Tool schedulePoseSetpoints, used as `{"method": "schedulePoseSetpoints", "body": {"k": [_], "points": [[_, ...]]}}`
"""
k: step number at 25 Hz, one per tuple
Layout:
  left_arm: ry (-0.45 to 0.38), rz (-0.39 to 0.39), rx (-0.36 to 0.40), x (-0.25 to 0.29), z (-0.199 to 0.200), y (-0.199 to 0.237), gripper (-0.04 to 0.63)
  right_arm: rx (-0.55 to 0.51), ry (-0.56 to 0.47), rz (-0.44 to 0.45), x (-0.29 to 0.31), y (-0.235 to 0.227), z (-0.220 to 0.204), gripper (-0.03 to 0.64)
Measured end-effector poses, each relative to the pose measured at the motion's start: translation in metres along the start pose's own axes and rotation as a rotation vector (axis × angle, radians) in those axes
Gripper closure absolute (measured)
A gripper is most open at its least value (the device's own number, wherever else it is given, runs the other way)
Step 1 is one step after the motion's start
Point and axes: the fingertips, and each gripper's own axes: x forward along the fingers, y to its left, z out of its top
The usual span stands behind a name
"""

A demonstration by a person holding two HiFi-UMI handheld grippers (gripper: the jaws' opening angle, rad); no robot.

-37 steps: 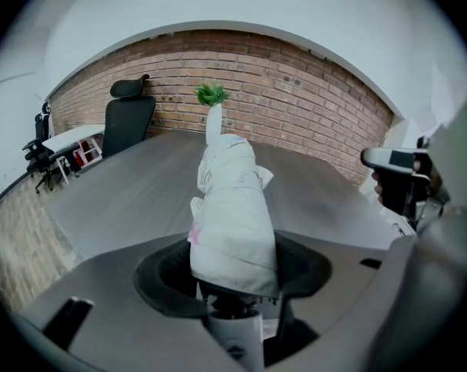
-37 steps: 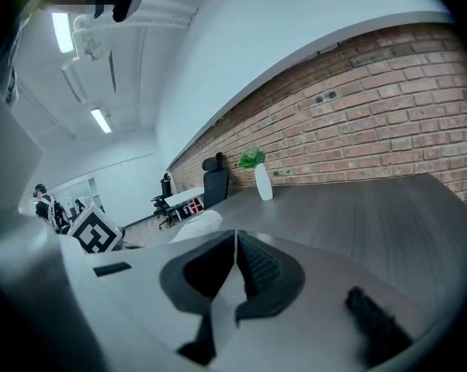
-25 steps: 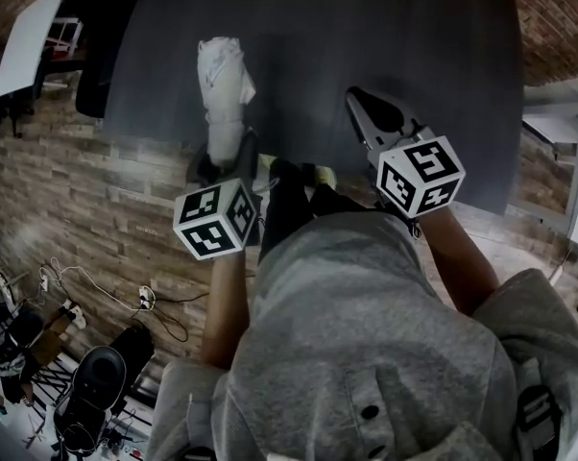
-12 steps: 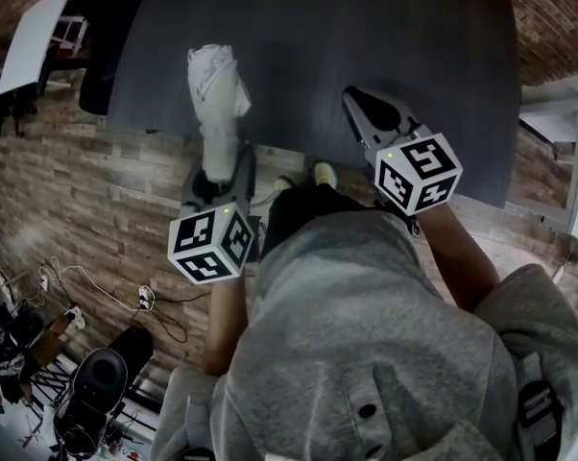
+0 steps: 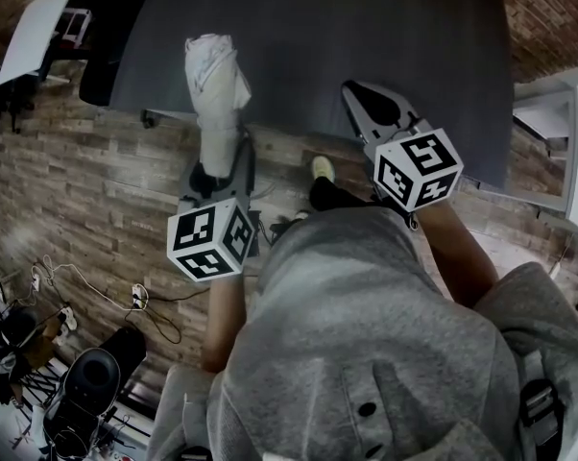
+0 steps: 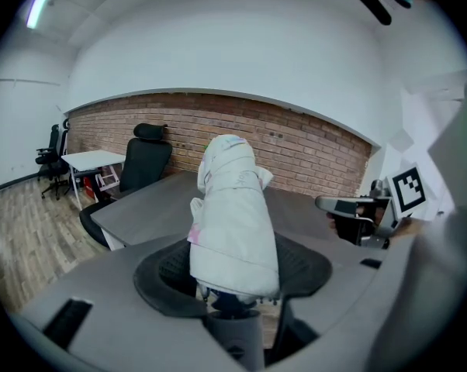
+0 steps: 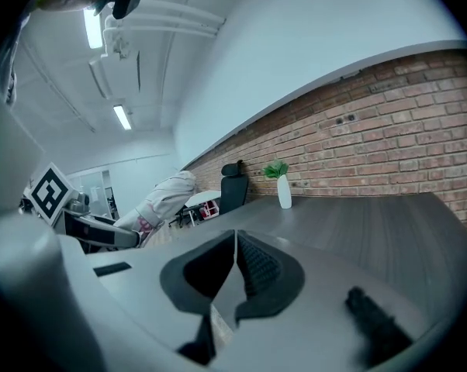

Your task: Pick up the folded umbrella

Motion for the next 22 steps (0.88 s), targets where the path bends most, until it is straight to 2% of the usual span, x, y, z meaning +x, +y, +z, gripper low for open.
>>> {"method": "schedulePoseSetpoints", "body": {"k": [13, 22], "points": [[-0.048, -0.002, -0.012, -0.100, -0.047, 0.004, 0.342, -0.044, -0.021, -0.037, -0.080, 0.078, -0.023, 0.592], [-0.047, -0.003, -0.017, -0.121, -0.060, -0.004, 0.341, -0.035, -0.006, -0.039, -0.100, 0.090, -0.042, 0.592]]}}
